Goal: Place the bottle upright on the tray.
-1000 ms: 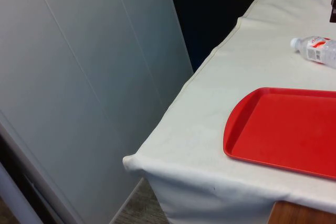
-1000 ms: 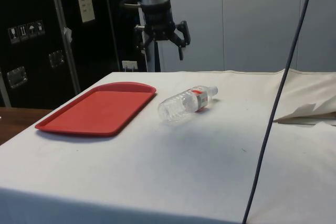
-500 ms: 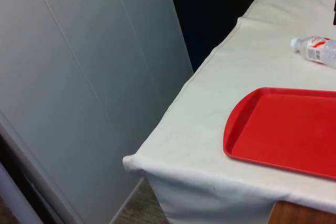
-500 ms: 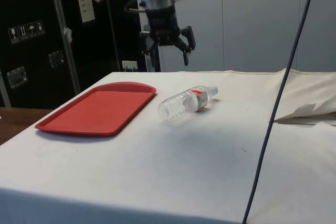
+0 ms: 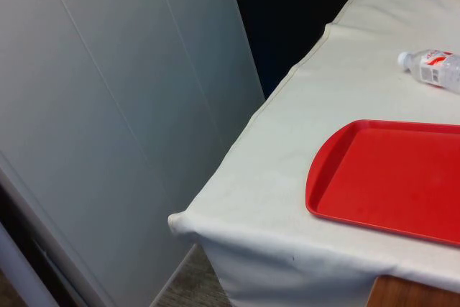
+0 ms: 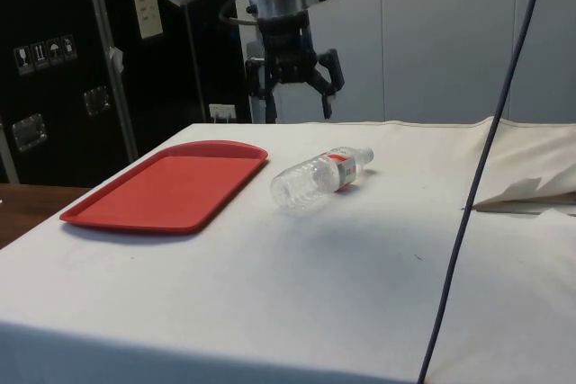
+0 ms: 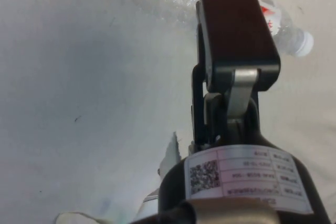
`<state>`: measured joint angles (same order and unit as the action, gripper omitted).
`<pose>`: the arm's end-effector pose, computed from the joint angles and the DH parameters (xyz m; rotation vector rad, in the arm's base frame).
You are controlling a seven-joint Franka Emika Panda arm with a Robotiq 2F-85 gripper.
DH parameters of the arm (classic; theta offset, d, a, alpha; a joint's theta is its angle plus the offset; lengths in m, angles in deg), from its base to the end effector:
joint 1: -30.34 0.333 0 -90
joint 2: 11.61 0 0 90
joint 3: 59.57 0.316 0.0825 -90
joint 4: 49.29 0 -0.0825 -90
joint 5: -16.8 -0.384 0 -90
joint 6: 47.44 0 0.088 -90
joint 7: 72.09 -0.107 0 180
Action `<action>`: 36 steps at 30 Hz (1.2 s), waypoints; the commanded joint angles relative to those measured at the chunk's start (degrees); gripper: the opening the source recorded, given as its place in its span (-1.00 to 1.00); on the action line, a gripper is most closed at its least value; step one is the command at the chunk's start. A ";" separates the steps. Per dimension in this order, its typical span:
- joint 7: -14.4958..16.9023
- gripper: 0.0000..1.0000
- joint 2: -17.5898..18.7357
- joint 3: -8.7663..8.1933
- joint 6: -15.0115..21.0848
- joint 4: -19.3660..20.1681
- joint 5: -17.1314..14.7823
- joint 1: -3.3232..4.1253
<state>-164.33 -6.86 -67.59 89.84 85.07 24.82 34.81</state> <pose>0.5057 -0.0327 0.2955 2.1560 -2.1482 0.0772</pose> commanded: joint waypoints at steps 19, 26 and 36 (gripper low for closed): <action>0.34 1.00 -0.46 -0.06 0.17 1.38 -2.35 -0.11; -0.57 1.00 -0.29 -0.23 0.63 1.38 -0.97 -0.11; 0.00 1.00 -1.03 -1.15 2.01 3.09 -0.40 -0.46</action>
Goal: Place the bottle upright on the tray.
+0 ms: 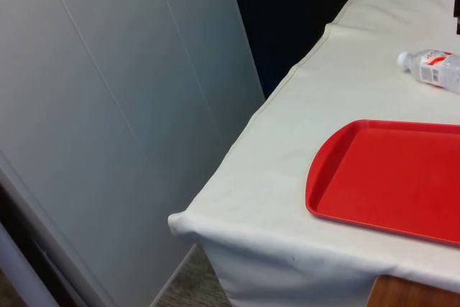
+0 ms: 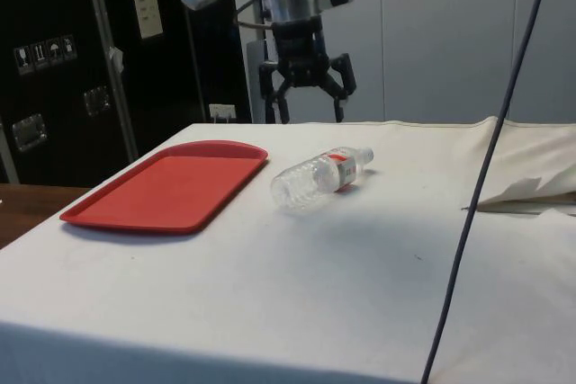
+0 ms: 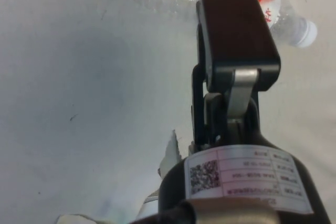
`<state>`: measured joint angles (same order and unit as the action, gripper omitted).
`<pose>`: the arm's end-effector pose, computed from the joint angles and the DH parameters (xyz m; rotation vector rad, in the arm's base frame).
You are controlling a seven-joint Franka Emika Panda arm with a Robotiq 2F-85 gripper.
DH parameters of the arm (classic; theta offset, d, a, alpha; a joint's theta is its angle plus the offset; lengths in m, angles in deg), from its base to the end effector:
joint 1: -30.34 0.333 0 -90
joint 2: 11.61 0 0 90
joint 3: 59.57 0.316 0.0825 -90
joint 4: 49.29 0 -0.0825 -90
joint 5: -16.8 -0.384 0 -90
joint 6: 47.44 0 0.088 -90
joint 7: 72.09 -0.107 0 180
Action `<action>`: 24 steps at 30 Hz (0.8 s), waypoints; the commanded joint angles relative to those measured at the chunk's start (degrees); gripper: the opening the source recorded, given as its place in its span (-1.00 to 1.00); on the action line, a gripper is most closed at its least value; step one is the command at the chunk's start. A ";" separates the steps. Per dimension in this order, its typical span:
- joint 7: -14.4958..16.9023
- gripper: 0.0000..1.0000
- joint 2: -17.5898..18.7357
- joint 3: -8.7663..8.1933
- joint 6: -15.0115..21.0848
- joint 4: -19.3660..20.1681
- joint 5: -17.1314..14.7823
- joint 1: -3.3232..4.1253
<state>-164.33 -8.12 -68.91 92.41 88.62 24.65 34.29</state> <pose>0.4885 -0.0467 0.2858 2.1288 -2.1871 0.0720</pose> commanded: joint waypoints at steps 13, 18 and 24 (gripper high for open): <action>-0.74 1.00 -0.63 -1.26 8.14 4.70 1.20 -0.52; -1.72 1.00 -0.06 -1.26 9.57 5.16 0.92 -0.57; -4.18 1.00 0.74 -1.09 9.85 5.10 0.80 -0.57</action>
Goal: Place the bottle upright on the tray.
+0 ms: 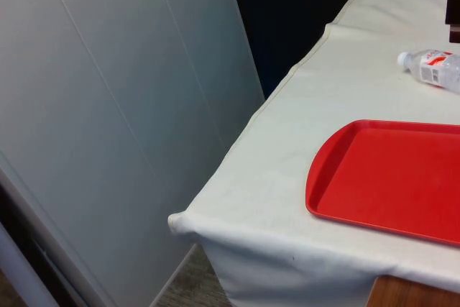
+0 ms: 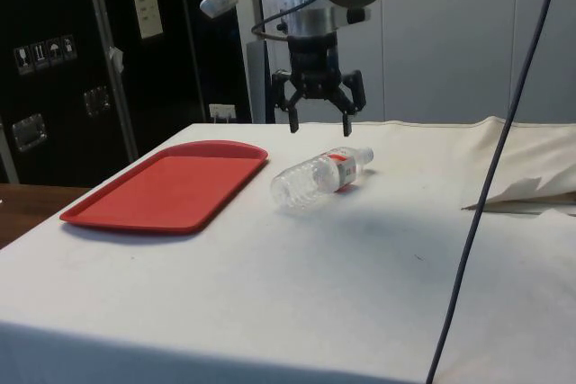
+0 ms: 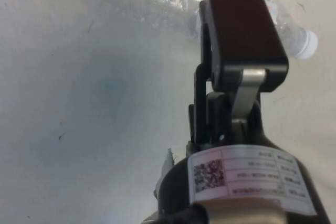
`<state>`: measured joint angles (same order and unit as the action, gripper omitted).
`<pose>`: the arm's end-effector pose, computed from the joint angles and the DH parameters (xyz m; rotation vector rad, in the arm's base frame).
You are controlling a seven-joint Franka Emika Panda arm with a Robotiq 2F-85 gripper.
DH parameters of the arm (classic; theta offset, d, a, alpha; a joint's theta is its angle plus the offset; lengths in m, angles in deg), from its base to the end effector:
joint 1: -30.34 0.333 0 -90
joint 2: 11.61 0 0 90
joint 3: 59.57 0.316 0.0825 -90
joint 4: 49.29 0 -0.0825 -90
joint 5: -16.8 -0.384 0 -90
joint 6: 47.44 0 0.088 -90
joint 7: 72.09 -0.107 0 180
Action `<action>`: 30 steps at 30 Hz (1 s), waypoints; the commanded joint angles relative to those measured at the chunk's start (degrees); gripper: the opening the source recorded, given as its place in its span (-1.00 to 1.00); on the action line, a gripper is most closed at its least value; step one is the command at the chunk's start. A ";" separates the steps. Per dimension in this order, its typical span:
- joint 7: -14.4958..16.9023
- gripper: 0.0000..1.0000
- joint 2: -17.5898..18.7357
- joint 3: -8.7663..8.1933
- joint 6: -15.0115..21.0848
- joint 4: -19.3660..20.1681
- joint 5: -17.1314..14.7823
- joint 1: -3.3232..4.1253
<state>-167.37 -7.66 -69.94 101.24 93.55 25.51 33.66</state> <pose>0.4715 -0.0560 0.2628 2.0921 -2.2801 0.1378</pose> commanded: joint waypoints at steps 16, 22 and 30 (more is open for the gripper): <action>-7.45 1.00 2.35 0.06 1.03 -0.17 -0.17 0.06; -9.51 1.00 2.92 0.17 1.09 -0.29 -0.17 0.06; -11.00 1.00 3.15 0.17 0.57 -0.34 -0.06 0.06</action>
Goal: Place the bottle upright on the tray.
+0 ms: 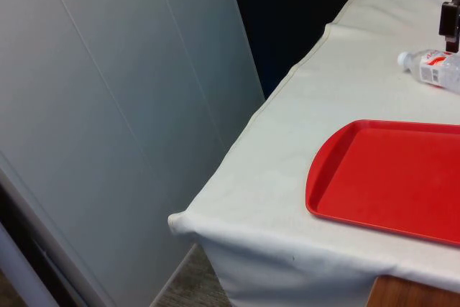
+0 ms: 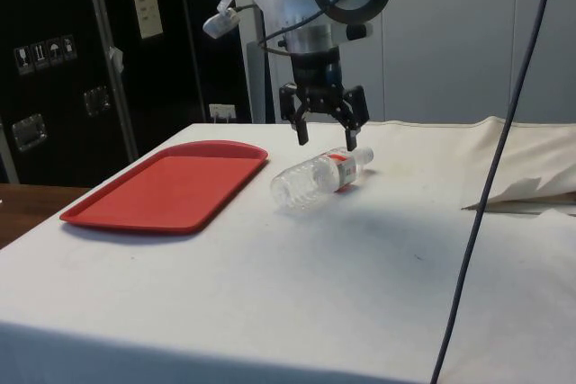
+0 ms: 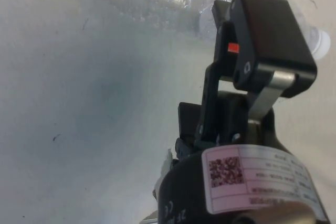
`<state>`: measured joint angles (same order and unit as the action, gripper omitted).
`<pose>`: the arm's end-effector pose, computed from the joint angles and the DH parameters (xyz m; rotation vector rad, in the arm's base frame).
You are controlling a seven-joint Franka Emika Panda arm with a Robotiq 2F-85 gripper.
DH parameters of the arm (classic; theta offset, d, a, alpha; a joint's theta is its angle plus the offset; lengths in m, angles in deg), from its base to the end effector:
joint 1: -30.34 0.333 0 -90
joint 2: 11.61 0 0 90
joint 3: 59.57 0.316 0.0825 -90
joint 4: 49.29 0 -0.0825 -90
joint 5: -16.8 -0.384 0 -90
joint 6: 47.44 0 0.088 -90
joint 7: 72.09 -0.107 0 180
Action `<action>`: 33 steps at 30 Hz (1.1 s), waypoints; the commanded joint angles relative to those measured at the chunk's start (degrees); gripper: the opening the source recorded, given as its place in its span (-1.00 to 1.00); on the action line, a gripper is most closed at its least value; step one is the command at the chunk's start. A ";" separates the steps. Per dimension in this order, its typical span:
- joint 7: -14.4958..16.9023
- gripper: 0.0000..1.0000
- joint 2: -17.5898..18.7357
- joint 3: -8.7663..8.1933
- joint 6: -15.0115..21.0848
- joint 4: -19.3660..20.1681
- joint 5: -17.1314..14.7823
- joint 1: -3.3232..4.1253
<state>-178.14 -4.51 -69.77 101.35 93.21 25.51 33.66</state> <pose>0.4696 -0.0551 0.2394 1.8578 -2.4377 0.1031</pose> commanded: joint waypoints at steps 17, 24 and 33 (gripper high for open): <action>-1.95 1.00 0.23 0.06 0.00 -0.23 -2.23 -0.11; -2.01 1.00 0.40 0.17 0.17 -0.52 -4.70 -0.17; -0.63 1.00 0.23 0.46 0.40 -0.57 -8.88 -0.40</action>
<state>-179.98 -4.11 -69.82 101.12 92.52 18.29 33.60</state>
